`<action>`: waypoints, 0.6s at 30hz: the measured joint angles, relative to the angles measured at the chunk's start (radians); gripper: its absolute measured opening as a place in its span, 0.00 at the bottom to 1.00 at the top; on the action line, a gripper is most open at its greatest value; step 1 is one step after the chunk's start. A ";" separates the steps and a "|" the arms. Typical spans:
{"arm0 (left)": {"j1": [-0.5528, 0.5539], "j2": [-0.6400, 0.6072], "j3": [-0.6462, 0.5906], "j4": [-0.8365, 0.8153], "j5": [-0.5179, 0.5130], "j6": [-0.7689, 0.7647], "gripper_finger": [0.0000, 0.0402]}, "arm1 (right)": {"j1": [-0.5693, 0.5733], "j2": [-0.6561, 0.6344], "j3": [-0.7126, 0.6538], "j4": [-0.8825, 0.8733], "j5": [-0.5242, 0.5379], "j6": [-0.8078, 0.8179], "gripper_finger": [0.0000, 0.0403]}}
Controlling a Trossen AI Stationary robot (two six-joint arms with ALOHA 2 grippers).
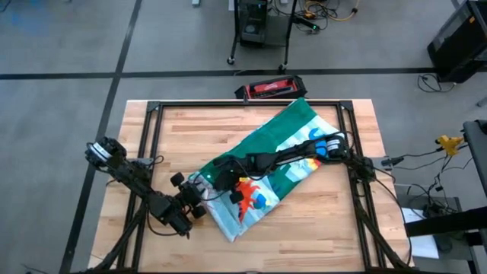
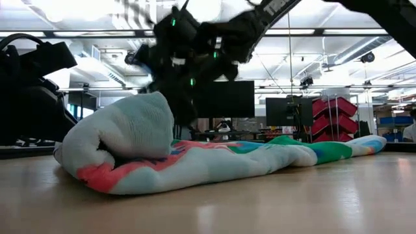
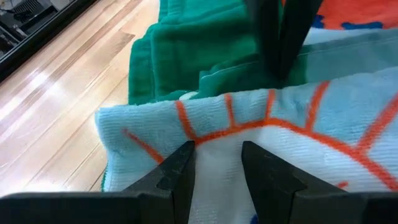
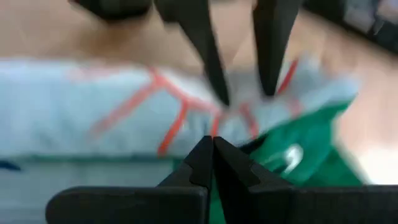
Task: Roll towel
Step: Roll the multi-color dinosaur print towel
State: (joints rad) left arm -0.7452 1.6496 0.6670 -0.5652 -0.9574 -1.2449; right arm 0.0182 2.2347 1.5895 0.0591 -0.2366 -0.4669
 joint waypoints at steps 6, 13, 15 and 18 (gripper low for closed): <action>0.000 0.000 0.000 0.006 0.000 0.001 0.30 | -0.032 0.035 -0.002 0.105 -0.021 0.038 0.00; 0.000 0.000 0.000 0.012 -0.002 0.001 0.30 | -0.046 0.113 -0.005 0.124 0.019 0.111 0.00; 0.000 0.000 0.000 0.006 -0.002 0.001 0.30 | -0.046 0.113 -0.004 0.123 0.029 0.117 0.00; 0.000 0.000 0.000 0.004 -0.001 0.001 0.30 | -0.037 0.099 -0.005 0.113 0.042 0.118 0.00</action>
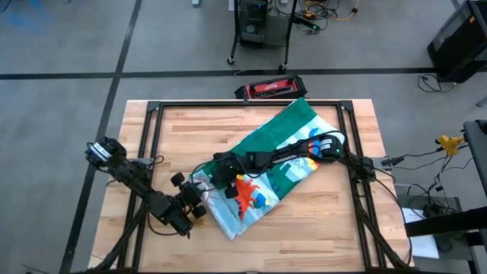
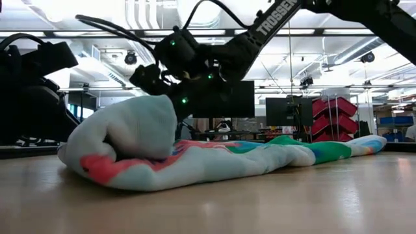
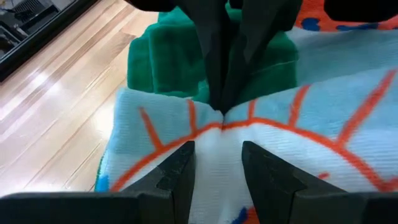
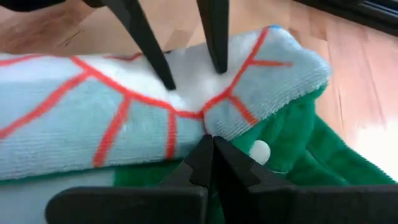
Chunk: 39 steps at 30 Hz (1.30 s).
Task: Roll towel
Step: Roll the multi-color dinosaur print towel
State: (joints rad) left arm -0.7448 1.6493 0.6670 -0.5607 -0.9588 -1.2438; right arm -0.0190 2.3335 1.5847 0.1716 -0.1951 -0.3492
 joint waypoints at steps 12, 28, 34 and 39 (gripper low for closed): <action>0.000 0.000 0.000 0.000 0.000 -0.003 0.30 | 0.029 -0.112 -0.092 -0.007 -0.063 -0.008 0.00; 0.001 -0.001 0.000 0.004 0.000 -0.026 0.30 | 0.079 -0.260 -0.309 0.221 -0.066 -0.028 0.00; 0.000 -0.003 0.000 0.007 0.001 0.003 0.30 | 0.101 -0.293 -0.383 0.338 -0.123 0.030 0.00; 0.000 -0.015 0.000 0.008 0.000 0.003 0.30 | 0.117 -0.190 -0.350 0.384 -0.252 0.115 0.00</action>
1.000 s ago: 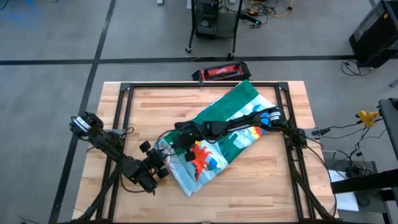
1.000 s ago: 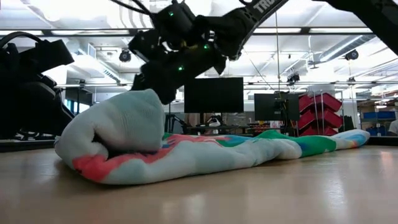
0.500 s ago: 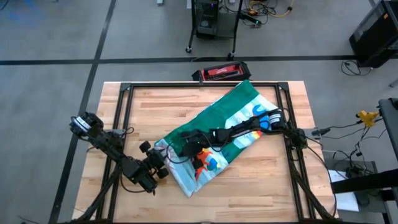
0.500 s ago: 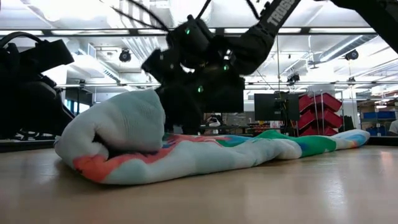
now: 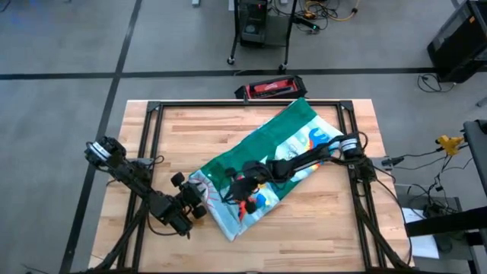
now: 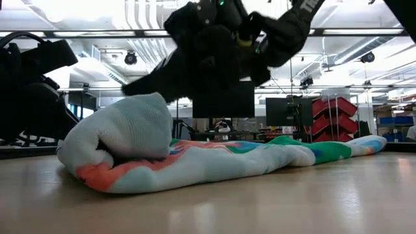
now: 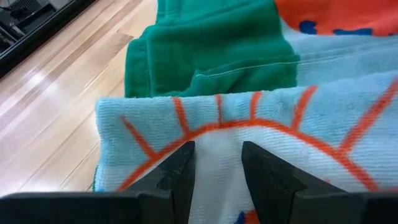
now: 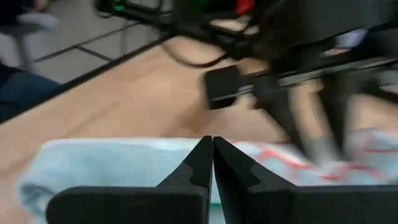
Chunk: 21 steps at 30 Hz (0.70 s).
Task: Roll towel
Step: Roll the multi-color dinosaur print towel
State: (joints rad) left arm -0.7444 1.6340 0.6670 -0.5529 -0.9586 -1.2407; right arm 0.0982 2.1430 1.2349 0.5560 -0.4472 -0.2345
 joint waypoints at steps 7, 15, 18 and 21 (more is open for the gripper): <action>0.000 -0.062 0.000 -0.096 0.000 -0.017 0.30 | 0.004 0.110 0.050 0.005 -0.005 0.037 0.00; 0.013 -0.106 -0.032 -0.193 -0.112 -0.112 0.30 | 0.023 0.127 0.050 0.001 -0.004 0.034 0.00; 0.027 -0.100 -0.062 -0.166 -0.147 -0.145 0.30 | 0.026 0.127 0.050 0.000 -0.002 0.032 0.00; 0.033 -0.097 -0.089 -0.151 -0.135 -0.185 0.30 | 0.026 0.110 0.047 -0.014 0.003 0.026 0.00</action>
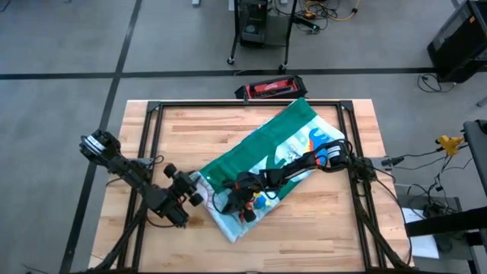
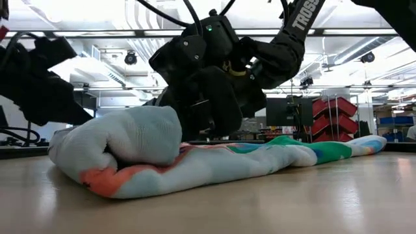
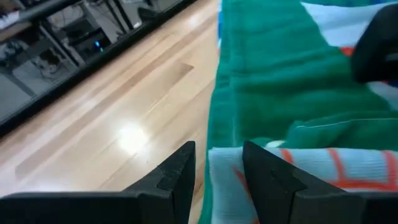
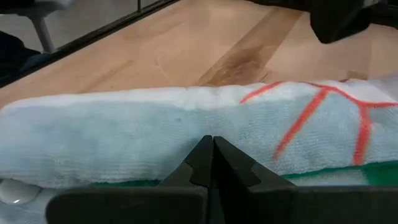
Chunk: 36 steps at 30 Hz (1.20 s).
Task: Roll towel
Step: Roll the multi-color dinosaur print towel
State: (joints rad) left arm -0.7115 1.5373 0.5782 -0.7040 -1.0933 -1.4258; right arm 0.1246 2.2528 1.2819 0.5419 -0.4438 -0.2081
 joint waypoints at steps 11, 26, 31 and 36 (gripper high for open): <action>-0.001 0.001 -0.049 0.005 0.139 -0.099 0.30 | 0.091 -0.149 -0.052 -0.100 0.122 -0.121 0.00; -0.001 -0.002 -0.051 -0.007 0.193 -0.062 0.30 | 0.143 -0.029 -0.054 -0.020 0.130 -0.001 0.00; -0.001 -0.002 -0.051 -0.014 0.194 -0.051 0.30 | 0.144 -0.071 -0.053 -0.039 0.131 -0.024 0.00; -0.001 -0.002 -0.051 -0.014 0.191 -0.050 0.30 | 0.111 -0.094 -0.003 -0.032 0.048 -0.079 0.00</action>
State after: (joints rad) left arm -0.7124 1.5352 0.5270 -0.7181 -0.9020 -1.4757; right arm 0.2351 2.1586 1.2784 0.5100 -0.3957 -0.2873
